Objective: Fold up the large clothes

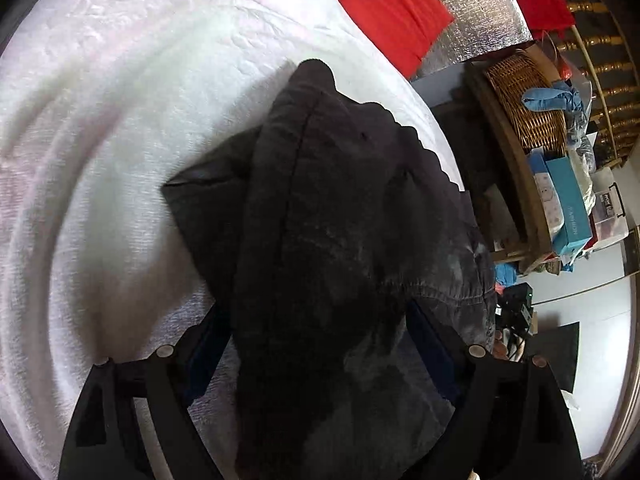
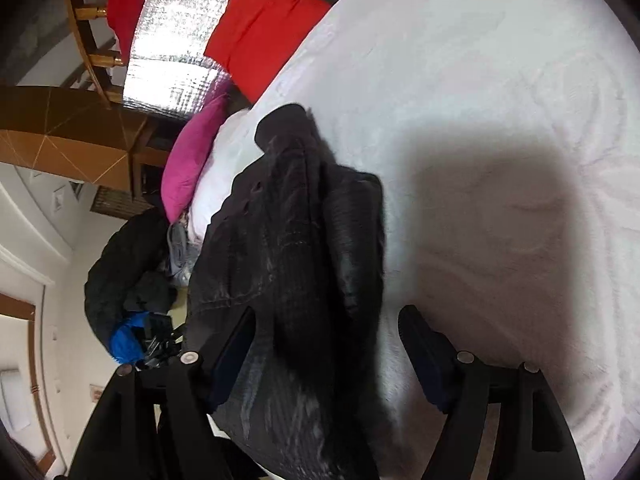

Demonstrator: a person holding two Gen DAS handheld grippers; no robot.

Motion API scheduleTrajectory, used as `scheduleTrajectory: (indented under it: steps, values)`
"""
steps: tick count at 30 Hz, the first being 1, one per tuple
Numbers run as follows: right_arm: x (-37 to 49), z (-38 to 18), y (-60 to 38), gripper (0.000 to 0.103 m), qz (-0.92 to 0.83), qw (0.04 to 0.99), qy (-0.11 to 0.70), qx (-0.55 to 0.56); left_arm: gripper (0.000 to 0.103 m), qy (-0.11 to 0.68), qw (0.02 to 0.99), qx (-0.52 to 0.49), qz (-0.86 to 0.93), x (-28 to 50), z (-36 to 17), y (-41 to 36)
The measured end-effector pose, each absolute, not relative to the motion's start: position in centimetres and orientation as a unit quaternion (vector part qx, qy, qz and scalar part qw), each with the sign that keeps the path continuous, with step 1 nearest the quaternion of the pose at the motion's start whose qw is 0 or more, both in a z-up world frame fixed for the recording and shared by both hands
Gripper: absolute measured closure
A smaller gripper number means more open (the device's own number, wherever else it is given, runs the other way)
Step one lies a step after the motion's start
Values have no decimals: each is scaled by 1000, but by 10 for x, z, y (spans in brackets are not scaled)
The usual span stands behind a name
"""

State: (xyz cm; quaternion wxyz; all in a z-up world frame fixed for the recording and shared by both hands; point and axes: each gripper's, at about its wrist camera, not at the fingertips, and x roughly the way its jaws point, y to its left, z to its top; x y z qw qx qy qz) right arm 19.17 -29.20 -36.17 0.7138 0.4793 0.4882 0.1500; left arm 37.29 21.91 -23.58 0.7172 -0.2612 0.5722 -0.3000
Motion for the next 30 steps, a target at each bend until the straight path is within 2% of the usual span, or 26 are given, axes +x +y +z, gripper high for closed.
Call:
scheduleTrajectory:
  steps: [7, 12, 16, 17, 18, 19, 21, 22, 24, 26, 27, 30]
  values:
    - [216, -368, -268, 22, 201, 696, 494, 481, 15, 573, 699, -270, -331, 380, -235, 202]
    - [232, -362, -243, 3, 231, 693, 489, 477, 9, 572, 698, -265, -340, 383, -230, 191]
    - [239, -358, -224, 3, 220, 704, 499, 456, 9, 564, 700, -268, -345, 381, -227, 187]
    - [239, -357, -219, 6, 216, 707, 501, 449, 9, 562, 702, -267, -346, 381, -226, 186]
    - [239, -356, -216, 16, 212, 710, 505, 443, 9, 562, 704, -268, -341, 381, -226, 185]
    - [239, -354, -212, 21, 204, 713, 511, 434, 10, 561, 705, -271, -339, 380, -227, 186]
    - [238, -352, -208, 36, 184, 721, 522, 417, 14, 558, 711, -274, -330, 380, -226, 188]
    - [237, -350, -207, 40, 179, 725, 523, 411, 17, 560, 712, -273, -323, 381, -226, 189]
    - [235, -344, -206, 52, 169, 735, 522, 399, 40, 562, 718, -270, -310, 382, -226, 189]
    - [232, -336, -207, 59, 161, 745, 514, 393, 48, 561, 718, -278, -305, 382, -226, 193]
    - [231, -332, -206, 61, 156, 749, 511, 391, 57, 556, 719, -287, -303, 381, -224, 195]
    - [228, -321, -201, 64, 147, 760, 505, 382, 70, 540, 725, -296, -307, 377, -214, 198]
